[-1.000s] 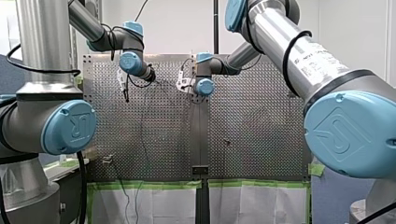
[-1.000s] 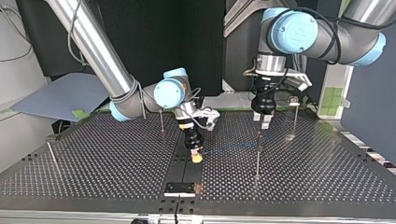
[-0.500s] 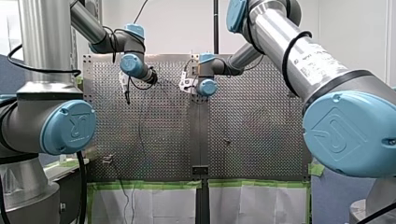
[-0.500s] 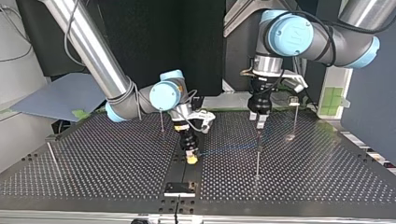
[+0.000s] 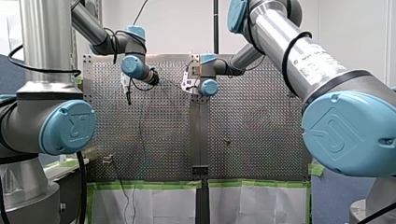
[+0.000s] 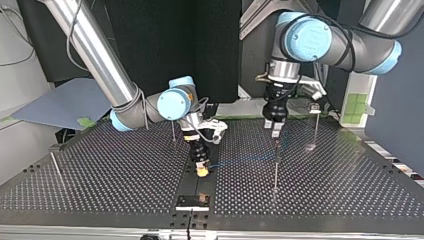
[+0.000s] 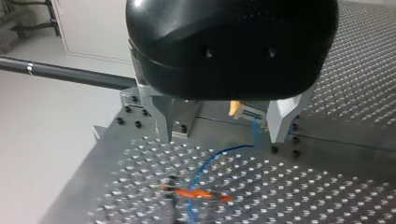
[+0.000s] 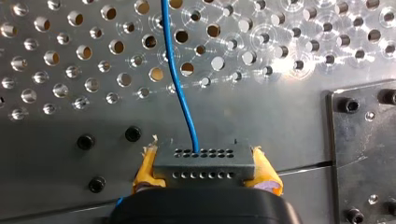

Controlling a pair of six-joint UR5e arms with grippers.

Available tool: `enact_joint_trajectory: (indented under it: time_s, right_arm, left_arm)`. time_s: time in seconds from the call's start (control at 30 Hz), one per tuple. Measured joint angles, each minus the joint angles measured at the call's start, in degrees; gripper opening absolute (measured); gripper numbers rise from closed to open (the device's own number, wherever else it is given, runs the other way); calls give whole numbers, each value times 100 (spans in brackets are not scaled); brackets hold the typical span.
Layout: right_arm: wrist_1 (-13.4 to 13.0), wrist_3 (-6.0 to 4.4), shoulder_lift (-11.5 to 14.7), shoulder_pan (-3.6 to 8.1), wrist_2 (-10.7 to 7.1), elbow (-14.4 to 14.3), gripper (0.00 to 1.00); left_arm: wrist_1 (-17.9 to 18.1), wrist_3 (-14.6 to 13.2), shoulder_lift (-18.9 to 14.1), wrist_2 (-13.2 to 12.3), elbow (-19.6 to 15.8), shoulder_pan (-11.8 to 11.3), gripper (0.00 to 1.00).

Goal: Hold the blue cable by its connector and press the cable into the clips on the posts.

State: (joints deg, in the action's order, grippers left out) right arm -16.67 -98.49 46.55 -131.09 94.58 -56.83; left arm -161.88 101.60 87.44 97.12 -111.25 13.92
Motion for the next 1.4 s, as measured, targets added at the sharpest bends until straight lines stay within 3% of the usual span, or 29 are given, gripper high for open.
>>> enact_joint_trajectory:
  time_s: [0.37,0.77,1.1,1.4]
  right_arm:
    - [-10,12,-6,2,0,-5,0]
    - [-13,21,-15,-14,0,-3,0]
    - [-11,21,-21,-25,-8,-5,0]
    - [-8,21,-25,-19,-9,-2,0]
  left_arm:
    - [-383,25,261,237,197,204,100]
    - [-678,51,297,512,744,476,100]
    - [-1151,9,660,790,1288,667,100]
    - [-1297,-6,762,982,1747,709,100]
